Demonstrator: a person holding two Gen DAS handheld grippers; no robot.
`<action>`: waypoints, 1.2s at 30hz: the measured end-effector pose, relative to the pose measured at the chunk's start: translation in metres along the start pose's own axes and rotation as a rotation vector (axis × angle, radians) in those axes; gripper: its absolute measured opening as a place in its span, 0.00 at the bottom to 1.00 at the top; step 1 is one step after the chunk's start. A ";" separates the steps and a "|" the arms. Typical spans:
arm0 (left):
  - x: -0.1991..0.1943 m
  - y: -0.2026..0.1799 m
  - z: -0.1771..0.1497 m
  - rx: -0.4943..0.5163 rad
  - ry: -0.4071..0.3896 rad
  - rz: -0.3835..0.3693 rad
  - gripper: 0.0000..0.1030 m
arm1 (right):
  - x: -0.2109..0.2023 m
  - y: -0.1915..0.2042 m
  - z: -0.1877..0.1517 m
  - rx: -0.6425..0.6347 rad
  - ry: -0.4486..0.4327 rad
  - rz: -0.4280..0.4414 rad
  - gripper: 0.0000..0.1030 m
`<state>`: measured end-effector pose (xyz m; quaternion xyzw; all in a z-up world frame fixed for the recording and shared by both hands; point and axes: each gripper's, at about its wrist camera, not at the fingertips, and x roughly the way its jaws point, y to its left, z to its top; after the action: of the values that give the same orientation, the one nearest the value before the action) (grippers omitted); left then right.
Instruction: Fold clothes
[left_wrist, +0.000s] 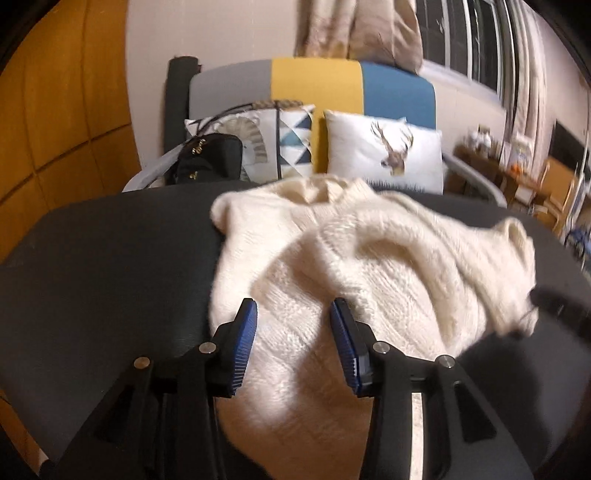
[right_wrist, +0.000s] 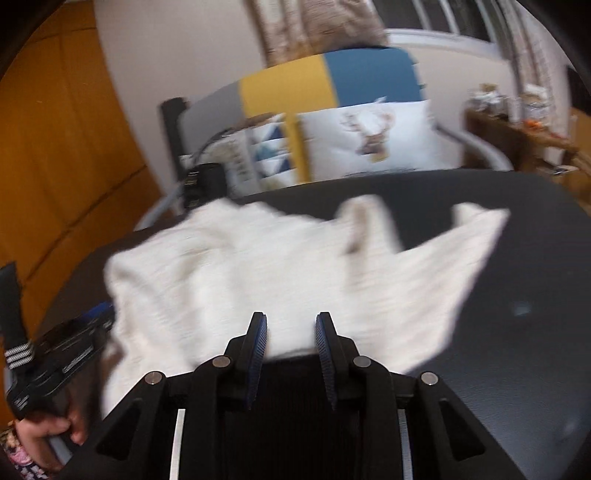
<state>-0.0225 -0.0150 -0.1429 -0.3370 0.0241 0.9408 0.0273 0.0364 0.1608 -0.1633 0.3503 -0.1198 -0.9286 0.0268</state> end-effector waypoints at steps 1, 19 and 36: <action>0.005 -0.003 0.002 0.013 0.008 0.014 0.43 | 0.000 -0.006 0.005 -0.004 0.009 -0.021 0.29; 0.033 0.001 -0.016 0.080 0.052 0.006 0.63 | 0.067 0.018 0.013 -0.129 0.124 0.015 0.16; 0.035 0.004 -0.017 0.052 0.054 -0.025 0.63 | 0.059 -0.033 0.097 0.146 0.052 0.208 0.04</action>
<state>-0.0384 -0.0190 -0.1782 -0.3616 0.0452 0.9300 0.0472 -0.0708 0.2052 -0.1385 0.3609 -0.2218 -0.9002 0.1005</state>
